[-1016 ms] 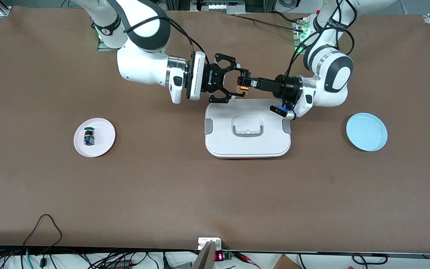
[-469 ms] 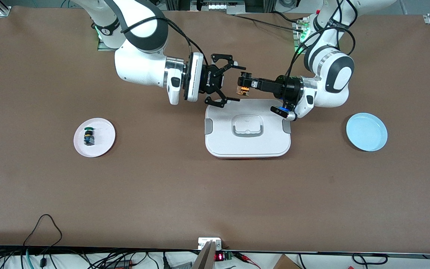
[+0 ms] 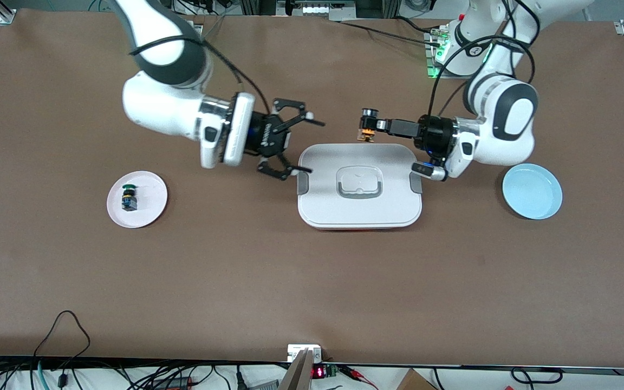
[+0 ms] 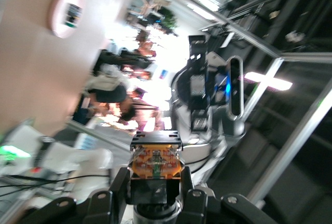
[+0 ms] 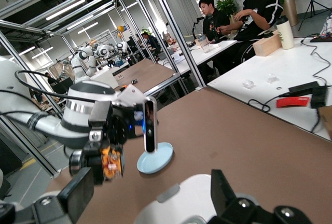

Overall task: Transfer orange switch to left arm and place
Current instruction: 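Carry the switch with the left gripper while the right gripper withdraws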

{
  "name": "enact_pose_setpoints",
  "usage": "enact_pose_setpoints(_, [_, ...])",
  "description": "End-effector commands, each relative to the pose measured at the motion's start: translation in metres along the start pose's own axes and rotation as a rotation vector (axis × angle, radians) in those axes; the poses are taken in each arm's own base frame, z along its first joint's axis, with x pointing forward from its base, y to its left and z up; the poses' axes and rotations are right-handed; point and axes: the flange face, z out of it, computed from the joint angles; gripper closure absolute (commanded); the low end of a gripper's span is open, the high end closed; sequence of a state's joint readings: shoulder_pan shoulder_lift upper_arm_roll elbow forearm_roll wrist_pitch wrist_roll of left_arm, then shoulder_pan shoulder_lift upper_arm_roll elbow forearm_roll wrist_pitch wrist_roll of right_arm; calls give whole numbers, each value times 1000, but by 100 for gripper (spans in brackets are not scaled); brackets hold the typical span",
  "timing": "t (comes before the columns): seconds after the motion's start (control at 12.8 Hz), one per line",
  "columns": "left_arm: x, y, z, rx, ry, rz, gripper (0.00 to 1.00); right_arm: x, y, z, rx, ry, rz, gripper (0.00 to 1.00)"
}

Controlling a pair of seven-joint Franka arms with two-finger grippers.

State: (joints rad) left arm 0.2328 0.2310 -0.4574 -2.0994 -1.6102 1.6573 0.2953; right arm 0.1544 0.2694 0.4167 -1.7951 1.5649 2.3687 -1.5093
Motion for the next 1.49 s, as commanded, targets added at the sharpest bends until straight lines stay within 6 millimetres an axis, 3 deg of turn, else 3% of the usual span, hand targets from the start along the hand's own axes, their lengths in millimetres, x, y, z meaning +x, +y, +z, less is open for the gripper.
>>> enact_pose_setpoints(0.0, [17,22,-31,175,-28,86,70,-16,40,-62,9,-81,-42,0])
enact_pose_setpoints(0.23, [26,39,-61,362,-34,172,70,-29,87,-143,4,-215,62,0])
enact_pose_setpoints(0.39, [31,56,-85,572,-46,254,70,-24,95,-190,-91,-351,130,0])
enact_pose_setpoints(0.63, [42,52,-138,826,-64,293,70,-16,94,-250,-255,-535,267,0])
enact_pose_setpoints(0.78, [41,61,-157,993,-107,372,70,0,86,-275,-406,-622,359,0])
enact_pose_setpoints(1.17, [40,56,-206,1367,-282,507,71,75,37,-288,-708,-808,427,0])
enact_pose_setpoints(1.41, [46,48,-229,1538,-438,576,71,93,25,-297,-921,-848,498,0])
